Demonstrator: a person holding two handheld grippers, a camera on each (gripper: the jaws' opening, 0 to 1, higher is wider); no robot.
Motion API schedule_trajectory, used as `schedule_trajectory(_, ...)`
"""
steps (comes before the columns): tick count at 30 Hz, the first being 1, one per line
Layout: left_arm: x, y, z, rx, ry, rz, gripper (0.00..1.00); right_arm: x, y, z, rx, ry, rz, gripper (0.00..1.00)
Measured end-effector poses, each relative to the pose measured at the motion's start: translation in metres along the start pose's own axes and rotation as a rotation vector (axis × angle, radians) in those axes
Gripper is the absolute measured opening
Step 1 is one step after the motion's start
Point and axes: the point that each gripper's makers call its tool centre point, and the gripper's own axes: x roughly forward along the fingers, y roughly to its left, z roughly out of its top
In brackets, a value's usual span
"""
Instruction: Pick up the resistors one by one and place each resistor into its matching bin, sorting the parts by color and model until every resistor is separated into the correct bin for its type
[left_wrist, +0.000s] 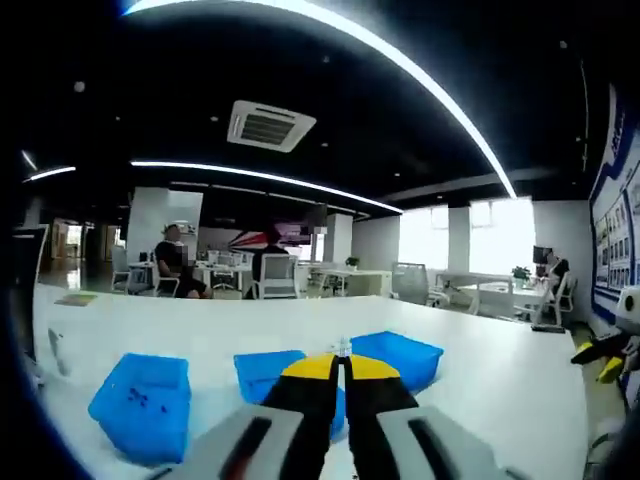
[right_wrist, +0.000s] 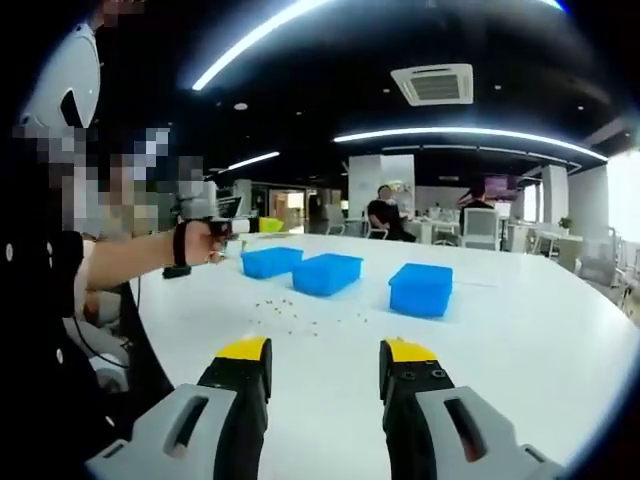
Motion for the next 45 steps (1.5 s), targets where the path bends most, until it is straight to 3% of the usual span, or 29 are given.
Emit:
schedule_trajectory(10,0.072,0.039,0.015,0.028,0.048,0.020,0.06,-0.008,-0.005,-0.001,0.017,-0.002,-0.025,0.45)
schedule_trajectory(20,0.100,0.057,0.012,0.021,0.085,0.067,0.07,-0.009,-0.007,-0.002,0.030,-0.006,-0.034,0.45)
schedule_trajectory(21,0.102,0.058,0.009,0.026,0.094,0.070,0.11,-0.009,-0.007,-0.002,0.030,-0.005,-0.033,0.45)
schedule_trajectory(24,0.100,0.058,0.007,0.013,0.097,0.062,0.34,-0.010,-0.008,-0.001,0.031,-0.008,-0.035,0.45)
schedule_trajectory(28,0.089,0.048,0.003,0.070,0.115,0.023,0.44,-0.009,-0.007,-0.001,0.037,-0.011,-0.028,0.45)
schedule_trajectory(31,0.074,0.044,0.002,0.092,0.126,0.001,0.46,-0.007,-0.004,0.003,0.064,-0.027,-0.008,0.45)
schedule_trajectory(34,0.048,0.039,-0.002,0.129,0.142,-0.016,0.45,-0.004,-0.003,0.004,0.053,-0.027,0.001,0.45)
schedule_trajectory(40,-0.005,0.019,-0.002,0.106,0.120,-0.061,0.45,0.004,0.001,0.007,0.038,-0.025,0.027,0.45)
schedule_trajectory(45,-0.074,0.004,-0.015,0.010,0.073,-0.024,0.45,0.013,0.009,0.009,0.028,-0.022,0.056,0.45)
